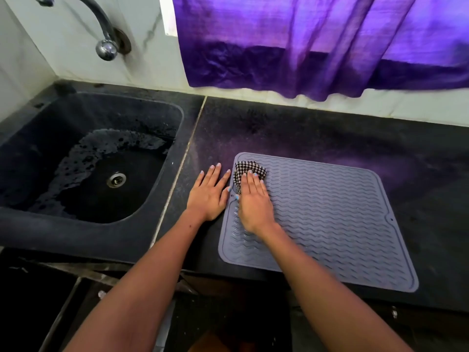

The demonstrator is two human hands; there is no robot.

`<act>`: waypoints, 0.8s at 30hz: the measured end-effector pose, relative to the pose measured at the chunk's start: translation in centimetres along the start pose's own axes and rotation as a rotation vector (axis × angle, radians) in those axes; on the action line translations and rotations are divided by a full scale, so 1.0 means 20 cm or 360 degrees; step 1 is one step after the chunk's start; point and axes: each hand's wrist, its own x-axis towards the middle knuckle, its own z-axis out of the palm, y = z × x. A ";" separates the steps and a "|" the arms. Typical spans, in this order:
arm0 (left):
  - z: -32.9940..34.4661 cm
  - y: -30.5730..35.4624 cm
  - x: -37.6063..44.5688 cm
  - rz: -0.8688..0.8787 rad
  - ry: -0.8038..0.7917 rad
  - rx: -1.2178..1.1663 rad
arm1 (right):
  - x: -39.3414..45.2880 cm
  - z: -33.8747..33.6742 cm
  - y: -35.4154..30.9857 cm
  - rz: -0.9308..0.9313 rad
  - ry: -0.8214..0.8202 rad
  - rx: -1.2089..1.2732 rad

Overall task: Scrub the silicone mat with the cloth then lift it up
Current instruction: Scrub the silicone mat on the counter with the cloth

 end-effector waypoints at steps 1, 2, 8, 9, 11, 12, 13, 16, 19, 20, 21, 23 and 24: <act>0.00 0.00 0.00 -0.0002 0.0017 -0.0005 | 0.00 0.01 0.01 0.0006 -0.0016 0.0004; 0.00 -0.01 0.00 -0.0003 0.0030 -0.0014 | 0.01 0.01 0.01 0.0001 -0.0049 0.0012; 0.00 -0.01 0.00 -0.0019 0.0102 -0.0114 | 0.04 -0.05 0.04 -0.0065 -0.0212 0.0139; 0.01 -0.01 0.00 -0.0022 0.0110 -0.0129 | 0.05 -0.07 0.04 -0.0018 -0.0247 0.0340; 0.01 -0.02 0.00 -0.0026 0.0119 -0.0153 | 0.10 -0.15 0.05 0.0269 -0.0215 0.1050; 0.01 -0.02 0.00 -0.0027 0.0117 -0.0157 | 0.11 -0.19 0.06 0.0463 -0.0114 0.1518; 0.01 -0.02 0.00 -0.0028 0.0112 -0.0161 | 0.12 -0.24 0.07 0.0622 0.0053 0.1832; 0.01 -0.02 0.00 -0.0010 0.0097 -0.0160 | 0.04 -0.30 0.05 0.0632 0.0272 0.1507; 0.02 -0.02 0.01 -0.0015 0.0090 -0.0133 | -0.10 -0.21 -0.02 0.0241 0.0145 0.0841; 0.02 -0.02 0.01 -0.0013 0.0089 -0.0117 | -0.14 -0.16 -0.04 0.0149 0.0083 0.0670; 0.02 -0.02 0.00 -0.0008 0.0086 -0.0103 | -0.16 -0.11 -0.06 0.0077 0.0043 0.0496; 0.01 -0.01 0.00 0.0000 0.0078 -0.0084 | -0.19 -0.03 -0.06 -0.0007 0.0053 0.0254; 0.01 -0.01 0.00 0.0000 0.0071 -0.0074 | -0.20 0.00 -0.06 -0.0023 0.0081 0.0200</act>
